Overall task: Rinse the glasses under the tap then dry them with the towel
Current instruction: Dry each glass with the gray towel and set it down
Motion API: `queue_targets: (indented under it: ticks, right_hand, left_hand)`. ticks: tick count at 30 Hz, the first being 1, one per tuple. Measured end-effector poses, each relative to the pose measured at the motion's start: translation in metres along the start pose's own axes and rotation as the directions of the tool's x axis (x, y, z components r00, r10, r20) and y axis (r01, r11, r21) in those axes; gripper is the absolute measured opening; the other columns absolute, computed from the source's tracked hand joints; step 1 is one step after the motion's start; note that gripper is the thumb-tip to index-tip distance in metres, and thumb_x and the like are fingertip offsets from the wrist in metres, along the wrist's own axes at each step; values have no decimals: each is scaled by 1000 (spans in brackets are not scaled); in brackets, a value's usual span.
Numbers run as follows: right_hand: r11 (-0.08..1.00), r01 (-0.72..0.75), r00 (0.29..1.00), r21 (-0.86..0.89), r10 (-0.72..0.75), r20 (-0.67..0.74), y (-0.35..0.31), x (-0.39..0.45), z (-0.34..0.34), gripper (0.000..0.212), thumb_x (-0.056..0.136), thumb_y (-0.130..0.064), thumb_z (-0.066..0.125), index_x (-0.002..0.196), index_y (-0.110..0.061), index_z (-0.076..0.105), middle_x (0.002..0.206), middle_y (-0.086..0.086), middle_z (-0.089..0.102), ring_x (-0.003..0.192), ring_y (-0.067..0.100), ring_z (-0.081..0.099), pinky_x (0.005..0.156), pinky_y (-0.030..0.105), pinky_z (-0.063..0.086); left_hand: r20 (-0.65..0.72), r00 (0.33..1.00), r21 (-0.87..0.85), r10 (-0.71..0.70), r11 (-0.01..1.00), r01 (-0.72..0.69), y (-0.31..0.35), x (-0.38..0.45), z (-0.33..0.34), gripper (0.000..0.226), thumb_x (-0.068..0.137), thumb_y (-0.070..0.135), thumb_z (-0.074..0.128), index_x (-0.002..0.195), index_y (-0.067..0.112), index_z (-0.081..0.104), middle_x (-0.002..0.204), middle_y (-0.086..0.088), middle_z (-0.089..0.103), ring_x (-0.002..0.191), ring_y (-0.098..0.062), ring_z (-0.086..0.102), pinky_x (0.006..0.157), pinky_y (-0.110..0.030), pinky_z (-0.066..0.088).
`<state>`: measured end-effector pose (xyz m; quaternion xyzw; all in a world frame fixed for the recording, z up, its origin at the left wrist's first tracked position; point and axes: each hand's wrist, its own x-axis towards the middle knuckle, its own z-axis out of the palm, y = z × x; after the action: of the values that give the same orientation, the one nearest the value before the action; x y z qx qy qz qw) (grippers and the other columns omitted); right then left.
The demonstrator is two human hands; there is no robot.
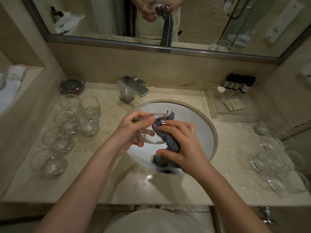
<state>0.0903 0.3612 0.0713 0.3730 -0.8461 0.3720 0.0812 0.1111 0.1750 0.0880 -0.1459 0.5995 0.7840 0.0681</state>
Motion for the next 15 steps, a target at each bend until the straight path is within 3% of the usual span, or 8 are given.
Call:
queue_targets:
  ticks: [4,6,9,12,15]
  right_hand:
    - [994,-105,994,31,105,19,-6,-4,1,55,70,-52,66,121,-36,55,131,-6,33,119,20,41,102,16,28]
    - [992,-123,992,38,121,35,-8,-3,-1,58,69,-52,66,124,-40,51,130,-7,33,119,18,45,100,13,31]
    - [981,-176,984,84,173,42,-11,0,-5,72,65,-47,75,129,-31,46,125,-11,42,111,4,45,91,0,29]
    - [965,-247,969,91,245,37,-11,-1,-5,84,63,-30,87,134,-13,45,123,-10,42,107,-1,40,89,-3,27]
    - [947,-306,952,98,307,5,-14,-2,-3,87,62,-24,90,136,-12,44,122,-12,42,106,-3,40,88,-5,27]
  left_hand:
    - [7,1000,-11,1,1000,-1,0,0,-5,29,69,31,71,92,16,63,76,2,65,57,-15,65,37,-19,34]
    - [-1,1000,-32,0,999,0,-3,0,-6,28,69,31,70,92,16,63,81,0,66,58,-16,65,37,-18,34]
    - [-15,1000,-111,1,994,-3,-5,-2,-5,21,70,31,68,85,17,62,88,2,67,59,-19,66,36,-17,32]
    - [-24,1000,-153,8,988,-12,-4,-2,-3,21,71,32,67,85,17,62,87,8,70,64,-22,66,37,-17,31]
    - [-23,999,-138,23,990,-26,0,-1,-2,27,71,31,67,92,15,62,88,10,72,65,-21,65,36,-18,33]
